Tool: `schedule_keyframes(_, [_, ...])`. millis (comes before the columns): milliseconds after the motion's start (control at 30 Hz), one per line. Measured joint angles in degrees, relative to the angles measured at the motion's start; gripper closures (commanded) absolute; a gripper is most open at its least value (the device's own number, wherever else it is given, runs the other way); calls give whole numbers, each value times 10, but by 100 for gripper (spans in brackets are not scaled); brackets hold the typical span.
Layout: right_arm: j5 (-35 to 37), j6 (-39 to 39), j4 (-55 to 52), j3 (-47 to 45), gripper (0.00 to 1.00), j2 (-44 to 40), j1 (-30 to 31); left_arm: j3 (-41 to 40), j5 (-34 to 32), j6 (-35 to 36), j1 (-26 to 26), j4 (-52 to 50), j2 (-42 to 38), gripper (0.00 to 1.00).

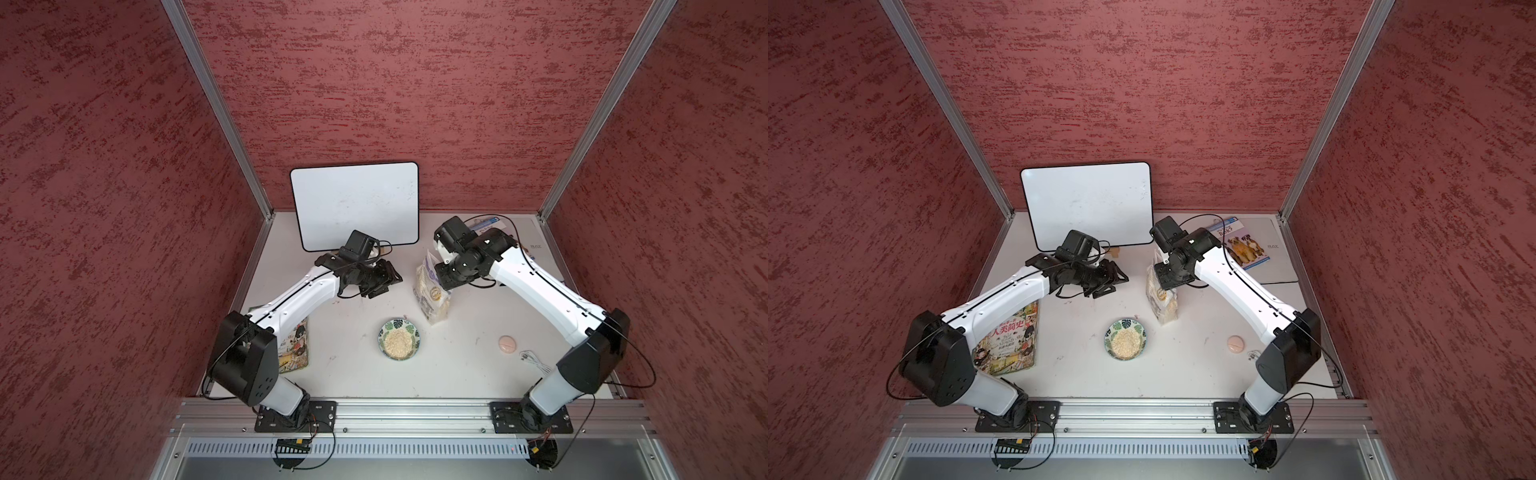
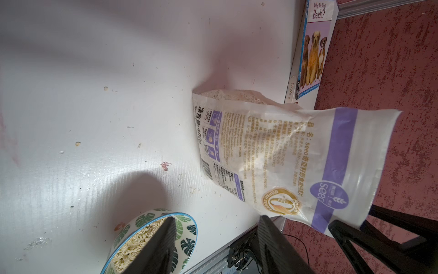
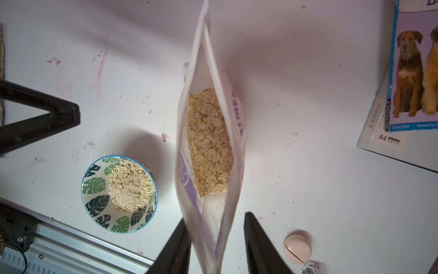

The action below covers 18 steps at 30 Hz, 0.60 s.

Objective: Pour the oats into the breakfast bowl
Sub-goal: Close the oats bag at the center of the board.

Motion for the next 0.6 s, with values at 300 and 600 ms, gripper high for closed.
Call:
schedule_keyframes(300, [3,2,0,22,84,40,0,0,0,0,0,0,0,42])
schedule_keyframes(600, [12,2,-6,37,100,45,0,0,-3,-4,-7,-1,0,42])
